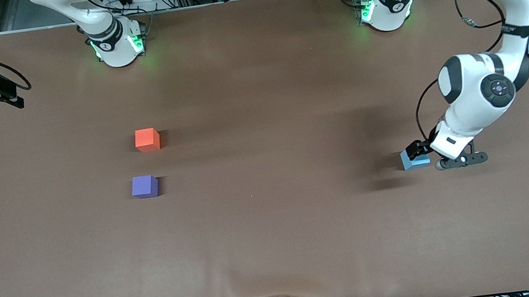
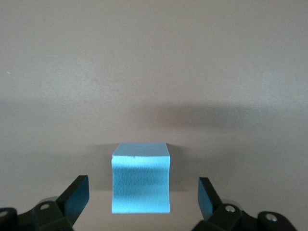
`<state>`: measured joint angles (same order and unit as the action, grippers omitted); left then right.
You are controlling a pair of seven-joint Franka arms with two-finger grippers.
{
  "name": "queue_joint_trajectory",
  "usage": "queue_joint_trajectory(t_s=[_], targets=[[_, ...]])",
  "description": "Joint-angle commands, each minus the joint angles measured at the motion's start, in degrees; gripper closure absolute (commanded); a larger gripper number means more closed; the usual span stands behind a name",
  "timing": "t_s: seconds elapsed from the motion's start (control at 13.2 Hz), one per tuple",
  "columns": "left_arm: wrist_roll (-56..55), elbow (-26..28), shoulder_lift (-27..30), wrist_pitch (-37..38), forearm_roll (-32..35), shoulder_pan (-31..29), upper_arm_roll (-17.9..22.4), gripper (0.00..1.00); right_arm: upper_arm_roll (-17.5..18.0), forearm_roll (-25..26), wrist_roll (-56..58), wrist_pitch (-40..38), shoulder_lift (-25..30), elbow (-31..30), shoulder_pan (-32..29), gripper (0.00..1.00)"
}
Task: Place blue block between orange and purple blocks
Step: 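Lower the left gripper and grasp the light blue cube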
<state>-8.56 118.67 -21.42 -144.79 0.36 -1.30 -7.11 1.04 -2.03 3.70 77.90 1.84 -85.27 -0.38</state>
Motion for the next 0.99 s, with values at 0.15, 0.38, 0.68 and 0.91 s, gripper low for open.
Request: queue_joint_trajectory(t_s=[0.15,0.38,0.68,0.91], targets=[[-3.2,0.5,-2.4,-2.2,1.0,-0.3,-0.2,0.00,0.3,-0.9,0.7,-0.1,1.1,-1.0,-0.8,0.00],[-5.4,0.3,-4.3,-2.5,1.0,0.2,-0.1,0.00,0.3,-0.9,0.7,-0.2,1.1,-0.9,-0.8,0.00],[-5.0,0.1,-5.5,-3.5,1.0,0.3,-0.1,0.76,0.4,-0.9,0.7,-0.2,1.1,-0.9,-1.0,0.00],[-3.5,-1.2,-4.8,-3.0,2.6,3.3,-0.2,1.00,0.4,-1.3,0.7,-0.3,1.1,-0.9,-1.0,0.00]])
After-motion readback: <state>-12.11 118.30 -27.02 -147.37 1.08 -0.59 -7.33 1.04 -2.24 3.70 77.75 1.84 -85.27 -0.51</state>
